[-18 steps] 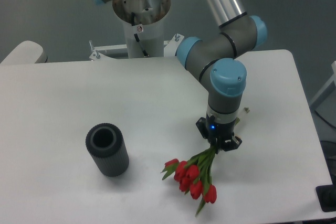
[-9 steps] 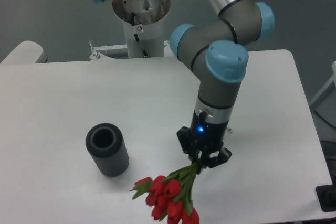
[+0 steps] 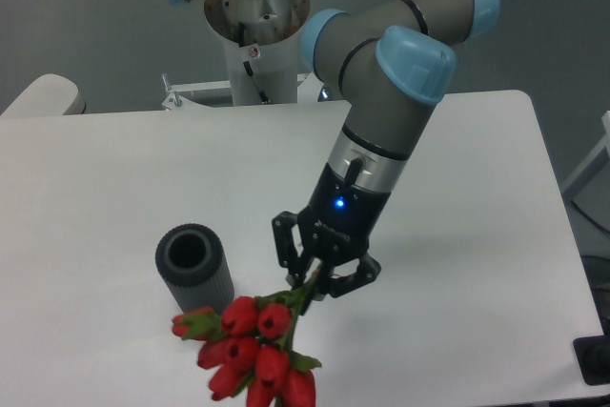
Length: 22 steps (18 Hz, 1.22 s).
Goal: Pick up the flowers from the table
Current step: 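Lift the tulip bunch up off the table toward the black vase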
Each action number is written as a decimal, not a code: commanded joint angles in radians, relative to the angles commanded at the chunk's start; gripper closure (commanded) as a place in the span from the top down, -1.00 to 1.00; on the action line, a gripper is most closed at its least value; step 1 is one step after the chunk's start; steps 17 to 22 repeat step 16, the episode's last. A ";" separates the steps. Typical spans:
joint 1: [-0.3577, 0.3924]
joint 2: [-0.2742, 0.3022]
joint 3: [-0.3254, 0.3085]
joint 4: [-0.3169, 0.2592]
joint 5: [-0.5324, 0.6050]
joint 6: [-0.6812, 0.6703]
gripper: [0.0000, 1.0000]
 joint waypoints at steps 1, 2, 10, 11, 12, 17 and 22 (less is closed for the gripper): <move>0.000 0.002 -0.008 0.000 -0.020 0.002 -0.79; 0.000 0.000 -0.009 0.003 -0.040 0.005 -0.79; 0.017 0.017 -0.043 0.037 -0.094 0.014 -0.80; 0.017 0.017 -0.043 0.038 -0.094 0.014 -0.80; 0.017 0.017 -0.043 0.038 -0.095 0.015 -0.79; 0.017 0.017 -0.045 0.052 -0.095 0.014 -0.79; 0.017 0.017 -0.045 0.052 -0.095 0.014 -0.79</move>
